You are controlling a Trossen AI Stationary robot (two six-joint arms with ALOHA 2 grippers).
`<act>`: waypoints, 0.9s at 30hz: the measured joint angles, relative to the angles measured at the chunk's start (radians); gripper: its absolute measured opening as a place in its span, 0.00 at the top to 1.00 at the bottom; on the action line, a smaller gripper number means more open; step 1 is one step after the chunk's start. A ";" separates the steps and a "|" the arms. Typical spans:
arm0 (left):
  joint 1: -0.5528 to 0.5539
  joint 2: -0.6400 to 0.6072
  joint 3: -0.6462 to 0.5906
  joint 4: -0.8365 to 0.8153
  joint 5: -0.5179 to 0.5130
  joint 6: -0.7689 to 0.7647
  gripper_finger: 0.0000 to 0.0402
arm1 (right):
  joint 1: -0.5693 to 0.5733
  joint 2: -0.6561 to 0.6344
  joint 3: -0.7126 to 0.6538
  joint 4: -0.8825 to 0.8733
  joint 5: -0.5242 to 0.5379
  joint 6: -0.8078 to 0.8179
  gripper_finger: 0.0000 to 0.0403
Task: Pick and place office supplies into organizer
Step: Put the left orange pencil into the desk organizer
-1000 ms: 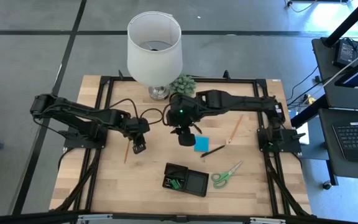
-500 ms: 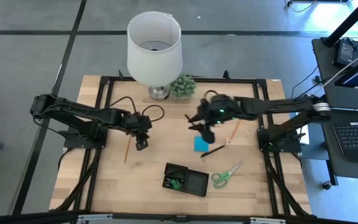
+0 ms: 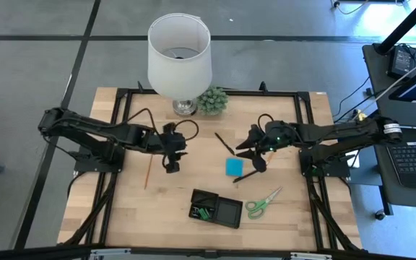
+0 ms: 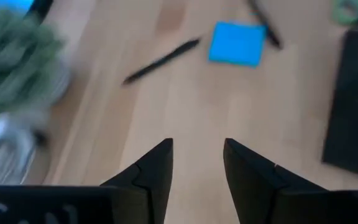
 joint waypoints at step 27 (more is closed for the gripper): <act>-0.289 0.272 0.027 -0.603 0.523 -1.396 0.66 | -0.105 0.003 0.000 0.014 -0.091 -0.157 0.63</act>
